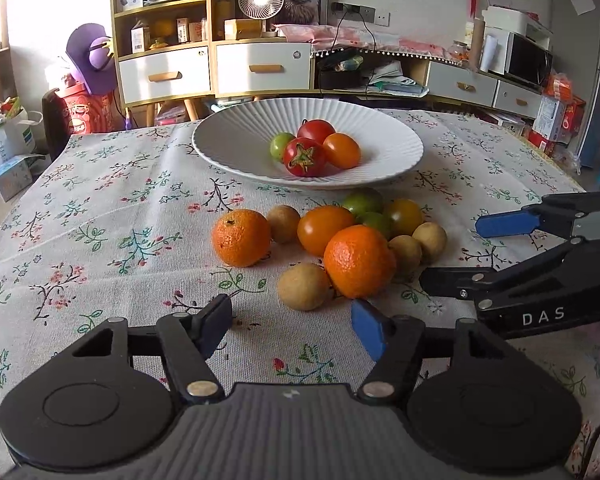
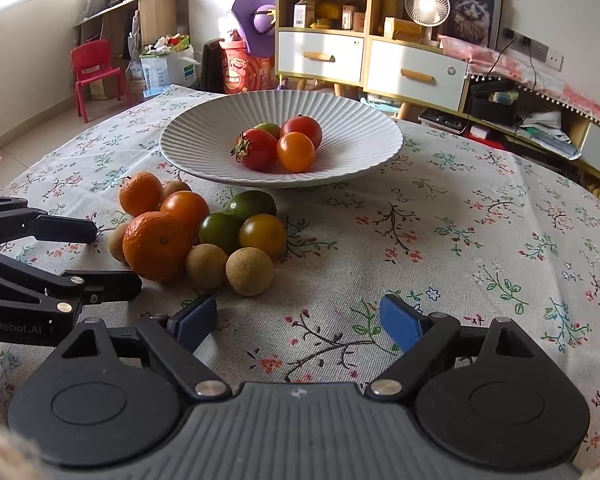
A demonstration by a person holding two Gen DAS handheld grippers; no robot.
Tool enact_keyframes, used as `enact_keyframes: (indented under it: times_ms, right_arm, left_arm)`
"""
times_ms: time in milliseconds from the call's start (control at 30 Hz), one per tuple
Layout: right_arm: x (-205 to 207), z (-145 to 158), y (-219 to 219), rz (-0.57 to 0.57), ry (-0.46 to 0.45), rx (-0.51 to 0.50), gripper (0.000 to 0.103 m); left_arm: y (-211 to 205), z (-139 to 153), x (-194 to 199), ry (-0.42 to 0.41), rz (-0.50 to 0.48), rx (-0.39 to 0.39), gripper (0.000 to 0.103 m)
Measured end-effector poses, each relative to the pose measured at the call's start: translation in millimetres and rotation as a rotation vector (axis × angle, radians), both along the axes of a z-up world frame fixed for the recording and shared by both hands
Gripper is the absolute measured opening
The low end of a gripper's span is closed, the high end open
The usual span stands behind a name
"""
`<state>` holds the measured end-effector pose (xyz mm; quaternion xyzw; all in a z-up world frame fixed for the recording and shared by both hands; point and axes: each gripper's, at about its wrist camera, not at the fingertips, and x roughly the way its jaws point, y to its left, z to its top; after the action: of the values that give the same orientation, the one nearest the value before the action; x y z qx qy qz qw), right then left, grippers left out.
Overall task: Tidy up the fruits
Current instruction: 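Close the left tool on a brown kiwi-like fruit while the right tool grasps another brown fruit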
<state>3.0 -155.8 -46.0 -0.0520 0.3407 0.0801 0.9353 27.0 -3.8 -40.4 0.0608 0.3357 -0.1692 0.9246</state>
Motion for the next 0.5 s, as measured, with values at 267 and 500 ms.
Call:
enact_keyframes:
  times_ms: [267,500]
  right_arm:
    - [-0.4,2.5,6.2,0.039,-0.019,-0.02,0.063]
    - [-3.2,4.8,9.8,0.078,-0.018,-0.024,0.042]
  left_arm:
    - [-1.7,1.6,1.4,0.005,-0.014,-0.014,0.044]
    - [-0.4,2.8,4.2,0.013,-0.011,-0.027,0.034]
